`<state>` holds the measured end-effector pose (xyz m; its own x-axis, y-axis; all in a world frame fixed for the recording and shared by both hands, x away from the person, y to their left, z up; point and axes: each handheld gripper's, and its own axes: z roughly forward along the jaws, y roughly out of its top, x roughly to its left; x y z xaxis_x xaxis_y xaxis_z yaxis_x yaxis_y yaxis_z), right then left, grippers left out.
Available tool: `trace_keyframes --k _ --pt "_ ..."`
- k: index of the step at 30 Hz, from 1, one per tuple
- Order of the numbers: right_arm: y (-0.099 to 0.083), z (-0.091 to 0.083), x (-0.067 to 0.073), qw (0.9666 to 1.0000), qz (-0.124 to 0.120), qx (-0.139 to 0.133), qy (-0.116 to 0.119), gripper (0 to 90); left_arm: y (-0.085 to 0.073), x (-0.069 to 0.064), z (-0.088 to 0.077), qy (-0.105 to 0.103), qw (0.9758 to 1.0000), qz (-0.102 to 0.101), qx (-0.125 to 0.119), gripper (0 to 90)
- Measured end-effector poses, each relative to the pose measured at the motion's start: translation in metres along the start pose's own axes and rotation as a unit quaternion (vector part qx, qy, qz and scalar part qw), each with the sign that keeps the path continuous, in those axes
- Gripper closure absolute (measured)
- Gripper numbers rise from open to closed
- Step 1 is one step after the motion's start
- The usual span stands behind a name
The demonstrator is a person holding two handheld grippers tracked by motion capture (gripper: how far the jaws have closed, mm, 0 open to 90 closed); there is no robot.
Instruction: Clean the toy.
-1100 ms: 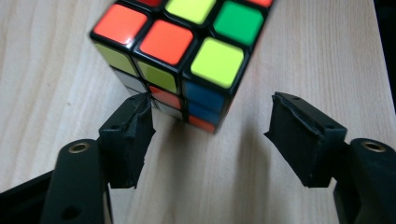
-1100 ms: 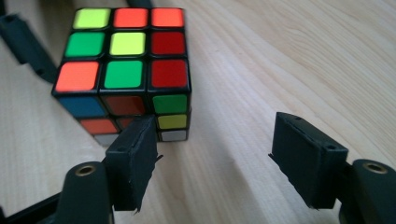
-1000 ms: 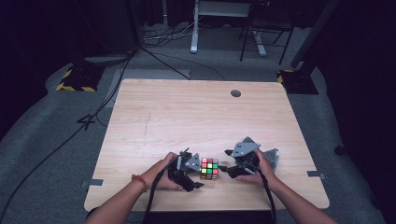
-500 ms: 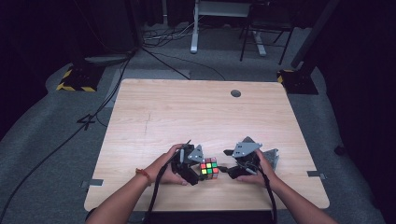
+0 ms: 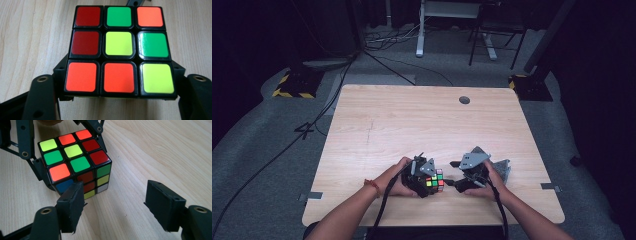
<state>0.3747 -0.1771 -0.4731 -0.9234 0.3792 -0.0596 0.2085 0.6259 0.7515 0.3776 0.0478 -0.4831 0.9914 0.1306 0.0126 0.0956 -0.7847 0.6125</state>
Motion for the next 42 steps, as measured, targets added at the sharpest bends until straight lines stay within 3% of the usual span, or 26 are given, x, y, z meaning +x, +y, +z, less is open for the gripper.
trace_keyframes --k 8,15,17,18,21,26,28,31,42 --pt "0.001 -0.001 0.001 1.0 -0.004 0.0 -0.003 32.6 -0.002 0.001 0.001 -0.003 0.9998 -0.002 -0.02 32.9" --pt "0.004 -0.01 -0.001 0.9995 -0.005 -0.03 0.005 33.6 0.0 0.0 0.003 -0.001 0.9994 0.004 -0.035 33.0" --pt "0.008 -0.013 0.0 0.9989 -0.003 -0.044 0.016 33.7 0.001 -0.001 0.003 0.0 0.9995 0.006 -0.032 33.2" --pt "0.012 -0.015 0.003 0.9988 -0.013 -0.047 0.007 33.8 0.001 0.0 0.004 0.0 0.9994 0.006 -0.034 33.2" --pt "0.018 -0.015 0.004 0.9988 -0.022 -0.044 0.001 34.6 -0.001 0.002 0.004 -0.002 0.9992 0.001 -0.039 33.4" --pt "0.009 -0.012 -0.004 0.9994 0.003 -0.035 0.004 34.5 -0.003 0.003 0.0 -0.004 0.9982 -0.006 -0.06 33.7" --pt "0.005 -0.011 -0.008 0.9996 0.01 -0.026 0.007 33.3 -0.002 0.002 -0.002 0.006 0.9976 -0.003 -0.07 33.7" --pt "0.001 -0.011 -0.006 0.9998 -0.005 -0.01 0.015 33.5 0.0 0.001 -0.002 0.006 0.9973 0.004 -0.073 33.7" --pt "0.003 -0.01 -0.005 0.9996 -0.024 -0.004 0.012 33.5 -0.003 0.003 0.007 -0.008 0.9969 -0.005 -0.078 33.1"
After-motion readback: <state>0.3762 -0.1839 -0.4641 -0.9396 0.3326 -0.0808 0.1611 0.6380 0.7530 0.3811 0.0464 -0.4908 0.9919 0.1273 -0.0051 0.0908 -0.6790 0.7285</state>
